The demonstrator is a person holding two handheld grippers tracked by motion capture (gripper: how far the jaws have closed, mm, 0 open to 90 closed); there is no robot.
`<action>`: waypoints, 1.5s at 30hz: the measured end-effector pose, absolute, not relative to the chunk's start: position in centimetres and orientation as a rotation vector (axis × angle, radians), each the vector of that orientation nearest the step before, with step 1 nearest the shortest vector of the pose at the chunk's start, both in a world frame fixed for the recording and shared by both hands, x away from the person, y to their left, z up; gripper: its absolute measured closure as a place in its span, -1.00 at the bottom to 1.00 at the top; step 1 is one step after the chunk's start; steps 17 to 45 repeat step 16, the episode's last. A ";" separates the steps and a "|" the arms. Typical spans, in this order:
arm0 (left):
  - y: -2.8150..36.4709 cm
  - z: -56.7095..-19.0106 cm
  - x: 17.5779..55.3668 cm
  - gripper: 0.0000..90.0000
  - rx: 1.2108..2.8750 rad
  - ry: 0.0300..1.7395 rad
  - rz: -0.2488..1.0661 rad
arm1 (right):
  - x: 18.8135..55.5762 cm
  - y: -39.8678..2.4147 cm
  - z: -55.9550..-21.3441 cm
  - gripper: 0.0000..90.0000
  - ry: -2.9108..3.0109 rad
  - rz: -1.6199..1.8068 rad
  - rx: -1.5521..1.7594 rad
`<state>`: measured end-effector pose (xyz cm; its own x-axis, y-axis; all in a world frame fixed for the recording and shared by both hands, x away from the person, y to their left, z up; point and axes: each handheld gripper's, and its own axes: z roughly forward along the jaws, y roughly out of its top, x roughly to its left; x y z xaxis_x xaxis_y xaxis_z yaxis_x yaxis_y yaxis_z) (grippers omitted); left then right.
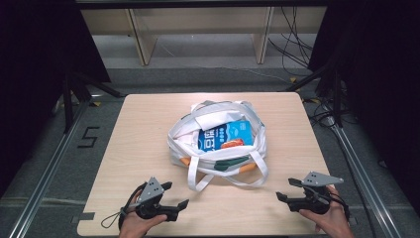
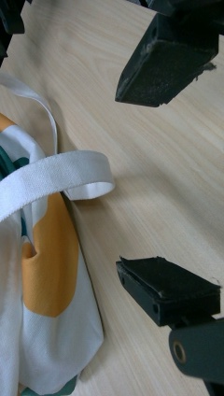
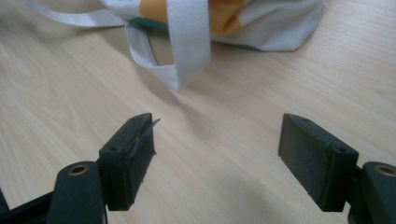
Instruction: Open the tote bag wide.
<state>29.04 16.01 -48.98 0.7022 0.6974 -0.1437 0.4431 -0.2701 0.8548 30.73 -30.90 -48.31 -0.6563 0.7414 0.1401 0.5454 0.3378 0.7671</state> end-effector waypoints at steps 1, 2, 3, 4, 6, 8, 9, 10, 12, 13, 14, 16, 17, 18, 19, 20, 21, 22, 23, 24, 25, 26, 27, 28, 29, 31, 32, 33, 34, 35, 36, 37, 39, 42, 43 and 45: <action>16.0 -49.0 29.0 -0.66 1.920 0.880 0.325 | 30.7 -30.9 -48.4 -0.38 2.362 1.214 1.151; 16.0 -49.0 29.0 -0.66 1.920 0.873 0.326 | 30.9 -31.0 -48.5 -0.38 2.393 1.218 1.107; 16.0 -49.0 29.0 -0.66 1.932 0.870 0.328 | 30.6 -30.9 -48.5 -0.38 2.383 1.210 1.144; 16.0 -49.0 29.1 -0.66 1.944 0.850 0.337 | 30.5 -30.9 -48.6 -0.38 2.372 1.207 1.150; 15.9 -49.1 29.1 -0.66 1.925 0.861 0.329 | 30.5 -30.9 -48.7 -0.38 2.375 1.198 1.134; 16.0 -49.0 29.2 -0.66 1.941 0.857 0.337 | 30.5 -30.9 -48.7 -0.38 2.378 1.194 1.132; 16.0 -49.0 29.2 -0.66 1.941 0.861 0.343 | 30.6 -30.9 -48.7 -0.38 2.375 1.193 1.124; 16.0 -49.1 29.1 -0.65 1.936 0.869 0.344 | 30.8 -31.1 -48.7 -0.38 2.371 1.185 1.086; 16.0 -49.1 29.2 -0.64 1.945 0.861 0.342 | 30.6 -31.0 -48.7 -0.38 2.390 1.187 1.114; 16.1 -49.1 29.3 -0.64 1.961 0.863 0.343 | 30.7 -31.1 -48.7 -0.38 2.388 1.185 1.087; 16.0 -49.2 29.3 -0.64 1.958 0.870 0.343 | 30.7 -31.0 -48.7 -0.38 2.389 1.183 1.087; 16.0 -49.3 29.3 -0.64 1.956 0.898 0.335 | 30.8 -31.1 -48.8 -0.38 2.377 1.171 1.081; 16.0 -49.3 29.3 -0.64 1.956 0.898 0.335 | 30.8 -31.1 -48.8 -0.38 2.377 1.171 1.081; 16.0 -49.3 29.3 -0.64 1.956 0.898 0.335 | 30.8 -31.1 -48.8 -0.38 2.377 1.171 1.081; 16.0 -49.3 29.3 -0.64 1.956 0.898 0.335 | 30.8 -31.1 -48.8 -0.38 2.377 1.171 1.081; 16.0 -49.3 29.3 -0.64 1.956 0.898 0.335 | 30.8 -31.1 -48.8 -0.38 2.377 1.171 1.081; 16.0 -49.3 29.3 -0.64 1.956 0.898 0.335 | 30.8 -31.1 -48.8 -0.38 2.377 1.171 1.081; 16.0 -49.3 29.3 -0.64 1.956 0.898 0.335 | 30.8 -31.1 -48.8 -0.38 2.377 1.171 1.081; 16.0 -49.3 29.3 -0.64 1.956 0.898 0.335 | 30.8 -31.1 -48.8 -0.38 2.377 1.171 1.081; 16.0 -49.3 29.3 -0.64 1.956 0.898 0.335 | 30.8 -31.1 -48.8 -0.38 2.377 1.171 1.081; 16.0 -49.3 29.3 -0.64 1.956 0.898 0.335 | 30.8 -31.1 -48.8 -0.38 2.377 1.171 1.081; 16.0 -49.3 29.3 -0.64 1.956 0.898 0.335 | 30.8 -31.1 -48.8 -0.38 2.377 1.171 1.081; 16.0 -49.3 29.3 -0.64 1.956 0.898 0.335 | 30.8 -31.1 -48.8 -0.38 2.377 1.171 1.081; 16.0 -49.3 29.3 -0.64 1.956 0.898 0.335 | 30.8 -31.1 -48.8 -0.38 2.377 1.171 1.081; 16.0 -49.3 29.3 -0.64 1.956 0.898 0.335 | 30.8 -31.1 -48.8 -0.38 2.377 1.171 1.081; 16.0 -49.3 29.3 -0.64 1.956 0.898 0.335 | 30.8 -31.1 -48.8 -0.38 2.377 1.171 1.081; 16.0 -49.3 29.3 -0.64 1.956 0.898 0.335 | 30.8 -31.1 -48.8 -0.38 2.377 1.171 1.081; 16.0 -49.3 29.3 -0.64 1.956 0.898 0.335 | 30.8 -31.1 -48.8 -0.38 2.377 1.171 1.081; 16.0 -49.3 29.3 -0.64 1.956 0.898 0.335 | 30.8 -31.1 -48.8 -0.38 2.377 1.171 1.081; 16.0 -49.3 29.3 -0.64 1.956 0.898 0.335 | 30.8 -31.1 -48.8 -0.38 2.377 1.171 1.081; 16.0 -49.3 29.3 -0.64 1.956 0.898 0.335 | 30.8 -31.1 -48.8 -0.38 2.377 1.171 1.081; 16.0 -49.3 29.3 -0.64 1.956 0.898 0.335 | 30.8 -31.1 -48.8 -0.38 2.377 1.171 1.081; 16.0 -49.3 29.3 -0.64 1.956 0.898 0.335 | 30.8 -31.1 -48.8 -0.38 2.377 1.171 1.081; 16.0 -49.3 29.3 -0.64 1.956 0.898 0.335 | 30.8 -31.1 -48.8 -0.38 2.377 1.171 1.081; 16.0 -49.3 29.3 -0.64 1.956 0.898 0.335 | 30.8 -31.1 -48.8 -0.38 2.377 1.171 1.081; 16.0 -49.3 29.3 -0.64 1.956 0.898 0.335 | 30.8 -31.1 -48.8 -0.38 2.377 1.171 1.081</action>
